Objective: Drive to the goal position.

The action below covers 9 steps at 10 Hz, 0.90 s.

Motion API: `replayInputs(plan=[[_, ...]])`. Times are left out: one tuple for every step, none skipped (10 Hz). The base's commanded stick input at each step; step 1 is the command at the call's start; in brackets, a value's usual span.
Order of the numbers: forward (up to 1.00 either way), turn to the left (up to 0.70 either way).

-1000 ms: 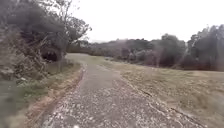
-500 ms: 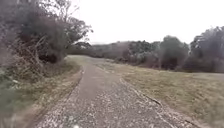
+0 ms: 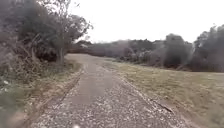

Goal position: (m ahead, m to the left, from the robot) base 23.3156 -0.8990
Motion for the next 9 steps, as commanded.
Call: replayInputs(plan=[[0.6, 0.1], [0.6, 0.1], [0.6, 0.1], [0.6, 0.1], [0.6, 0.1], [0.6, 0.06], [0.6, 0.02], [0.6, 0.0], [0.6, 0.0]])
